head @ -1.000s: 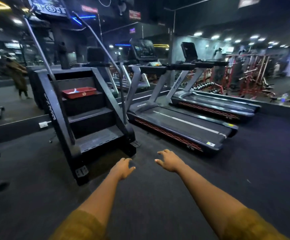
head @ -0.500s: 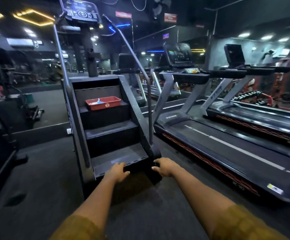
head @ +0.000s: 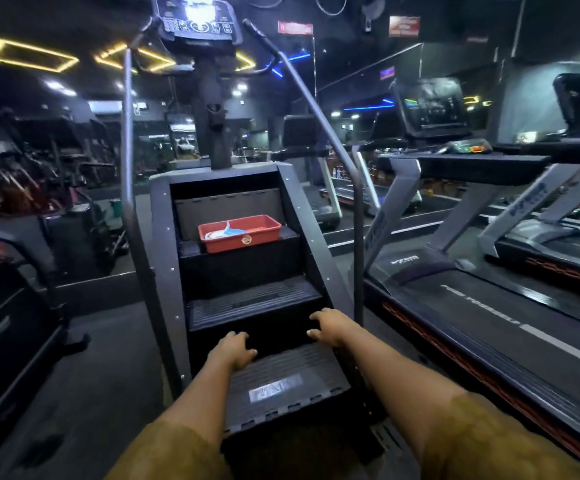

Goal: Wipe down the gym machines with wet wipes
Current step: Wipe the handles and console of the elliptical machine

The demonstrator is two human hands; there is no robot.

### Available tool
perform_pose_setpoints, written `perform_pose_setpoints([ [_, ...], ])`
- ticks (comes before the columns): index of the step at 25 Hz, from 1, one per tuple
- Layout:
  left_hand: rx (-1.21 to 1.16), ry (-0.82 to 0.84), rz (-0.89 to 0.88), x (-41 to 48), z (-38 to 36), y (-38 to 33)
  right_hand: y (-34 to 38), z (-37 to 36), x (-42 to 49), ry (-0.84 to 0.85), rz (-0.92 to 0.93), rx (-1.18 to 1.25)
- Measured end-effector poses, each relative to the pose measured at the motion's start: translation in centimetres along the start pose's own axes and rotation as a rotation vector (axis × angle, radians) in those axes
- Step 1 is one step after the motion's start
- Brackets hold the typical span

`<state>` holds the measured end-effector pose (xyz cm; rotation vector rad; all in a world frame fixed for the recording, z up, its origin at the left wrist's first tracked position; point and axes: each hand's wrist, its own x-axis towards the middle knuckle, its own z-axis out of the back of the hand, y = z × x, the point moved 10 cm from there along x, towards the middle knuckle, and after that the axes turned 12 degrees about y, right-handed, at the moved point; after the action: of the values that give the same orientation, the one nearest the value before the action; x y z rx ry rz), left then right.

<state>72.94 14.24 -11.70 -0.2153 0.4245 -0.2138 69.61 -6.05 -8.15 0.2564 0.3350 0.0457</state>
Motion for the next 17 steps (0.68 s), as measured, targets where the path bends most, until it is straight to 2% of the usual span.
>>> perform_pose_setpoints([
  [4, -0.036, -0.011, 0.039, 9.5, 4.6, 0.8, 0.0, 5.9, 11.0, -0.028, 0.073, 0.002],
  [8, -0.075, 0.008, 0.096, 18.0, 7.7, 3.0, 1.4, 8.7, 21.2, 0.000, 0.148, -0.011],
  [17, -0.122, -0.065, 0.085, 37.6, 19.0, 8.6, 6.0, 17.0, 44.3, -0.028, 0.213, 0.008],
])
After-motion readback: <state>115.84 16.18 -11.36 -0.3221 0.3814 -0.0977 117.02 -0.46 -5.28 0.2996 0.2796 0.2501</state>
